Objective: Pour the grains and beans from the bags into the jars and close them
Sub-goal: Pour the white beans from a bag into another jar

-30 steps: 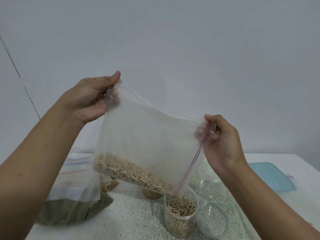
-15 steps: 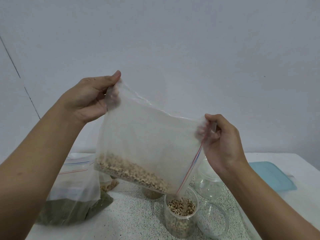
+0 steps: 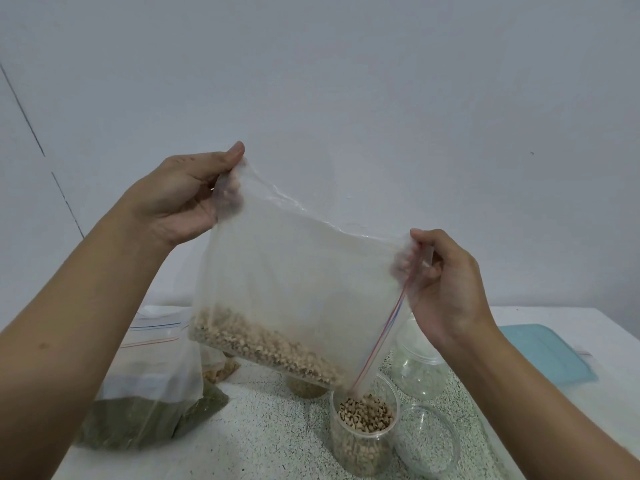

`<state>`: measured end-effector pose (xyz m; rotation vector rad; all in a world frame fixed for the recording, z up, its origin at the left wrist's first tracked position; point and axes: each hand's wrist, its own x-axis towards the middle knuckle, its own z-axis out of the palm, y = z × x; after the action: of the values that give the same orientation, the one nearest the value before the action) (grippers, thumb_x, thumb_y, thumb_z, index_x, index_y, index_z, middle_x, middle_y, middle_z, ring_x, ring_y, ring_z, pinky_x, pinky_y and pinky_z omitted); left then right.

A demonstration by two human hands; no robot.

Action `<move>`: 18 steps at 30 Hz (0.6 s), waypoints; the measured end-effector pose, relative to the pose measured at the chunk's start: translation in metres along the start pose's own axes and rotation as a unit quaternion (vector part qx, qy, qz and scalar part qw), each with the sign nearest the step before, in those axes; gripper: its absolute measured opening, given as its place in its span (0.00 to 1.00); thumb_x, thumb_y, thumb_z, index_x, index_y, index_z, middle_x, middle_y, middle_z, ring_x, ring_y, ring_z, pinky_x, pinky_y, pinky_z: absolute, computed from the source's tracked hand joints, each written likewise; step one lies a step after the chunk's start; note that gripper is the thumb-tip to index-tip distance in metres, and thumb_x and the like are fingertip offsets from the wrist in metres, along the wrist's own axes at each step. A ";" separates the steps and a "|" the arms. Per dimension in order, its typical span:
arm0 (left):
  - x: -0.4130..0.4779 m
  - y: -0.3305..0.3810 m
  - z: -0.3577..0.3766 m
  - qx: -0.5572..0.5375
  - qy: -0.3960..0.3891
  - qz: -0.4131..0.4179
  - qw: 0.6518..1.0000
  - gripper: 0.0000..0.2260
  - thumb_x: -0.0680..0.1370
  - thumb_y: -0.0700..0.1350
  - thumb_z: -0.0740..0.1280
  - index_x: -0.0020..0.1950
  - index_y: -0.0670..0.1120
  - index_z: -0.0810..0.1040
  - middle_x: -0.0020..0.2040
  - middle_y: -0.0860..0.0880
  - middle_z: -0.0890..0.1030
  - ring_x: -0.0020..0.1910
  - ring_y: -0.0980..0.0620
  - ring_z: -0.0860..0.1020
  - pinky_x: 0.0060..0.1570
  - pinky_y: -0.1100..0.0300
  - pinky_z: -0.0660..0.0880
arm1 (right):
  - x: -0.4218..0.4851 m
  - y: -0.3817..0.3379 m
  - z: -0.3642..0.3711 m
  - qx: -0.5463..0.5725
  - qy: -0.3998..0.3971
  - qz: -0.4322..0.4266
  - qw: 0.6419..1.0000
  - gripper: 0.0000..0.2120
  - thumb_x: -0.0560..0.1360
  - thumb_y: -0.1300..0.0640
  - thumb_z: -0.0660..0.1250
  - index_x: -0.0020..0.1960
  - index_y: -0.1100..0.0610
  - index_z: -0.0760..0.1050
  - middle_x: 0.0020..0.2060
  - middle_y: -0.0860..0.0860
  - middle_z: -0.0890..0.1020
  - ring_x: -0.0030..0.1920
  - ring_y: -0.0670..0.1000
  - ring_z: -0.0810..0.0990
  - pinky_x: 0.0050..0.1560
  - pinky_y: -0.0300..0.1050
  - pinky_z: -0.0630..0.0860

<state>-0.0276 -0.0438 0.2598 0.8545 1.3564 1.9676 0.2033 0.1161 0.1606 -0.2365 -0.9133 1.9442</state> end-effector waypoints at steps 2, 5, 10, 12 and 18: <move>0.000 0.000 0.001 -0.002 0.000 0.000 1.000 0.06 0.67 0.47 0.78 0.36 0.46 0.84 0.37 0.51 0.77 0.36 0.56 0.75 0.40 0.66 0.77 | 0.001 0.000 -0.001 0.004 -0.003 0.001 1.000 0.14 0.76 0.66 0.65 0.32 0.57 0.75 0.35 0.52 0.69 0.31 0.50 0.70 0.33 0.41 0.70; 0.000 0.001 0.001 -0.001 -0.005 -0.001 1.000 0.08 0.63 0.47 0.79 0.36 0.45 0.84 0.37 0.51 0.77 0.35 0.57 0.75 0.40 0.66 0.77 | 0.002 0.001 -0.003 0.005 -0.005 0.002 1.000 0.12 0.75 0.66 0.66 0.33 0.57 0.75 0.35 0.52 0.68 0.32 0.50 0.70 0.33 0.41 0.70; 0.001 0.002 0.000 0.021 -0.012 0.002 1.000 0.09 0.63 0.49 0.80 0.36 0.46 0.85 0.40 0.50 0.76 0.41 0.54 0.75 0.51 0.61 0.76 | 0.002 0.000 -0.002 0.008 0.003 0.004 1.000 0.16 0.75 0.67 0.66 0.30 0.56 0.75 0.35 0.52 0.67 0.31 0.49 0.70 0.33 0.41 0.70; 0.001 0.002 0.000 0.023 -0.014 0.000 1.000 0.09 0.62 0.49 0.80 0.37 0.46 0.85 0.40 0.50 0.76 0.42 0.53 0.74 0.55 0.59 0.74 | 0.002 -0.001 -0.002 0.008 0.001 0.004 1.000 0.16 0.76 0.67 0.66 0.30 0.56 0.75 0.35 0.51 0.68 0.31 0.50 0.70 0.33 0.41 0.70; 0.001 0.002 0.000 0.025 -0.015 -0.001 1.000 0.09 0.62 0.49 0.80 0.36 0.46 0.85 0.39 0.50 0.76 0.42 0.53 0.74 0.54 0.59 0.74 | 0.001 -0.001 -0.002 0.004 0.003 0.002 1.000 0.13 0.76 0.66 0.66 0.33 0.58 0.74 0.35 0.52 0.68 0.31 0.49 0.70 0.33 0.41 0.70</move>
<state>-0.0280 -0.0435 0.2618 0.9023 1.3932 1.9199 0.2047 0.1183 0.1598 -0.2412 -0.9016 1.9496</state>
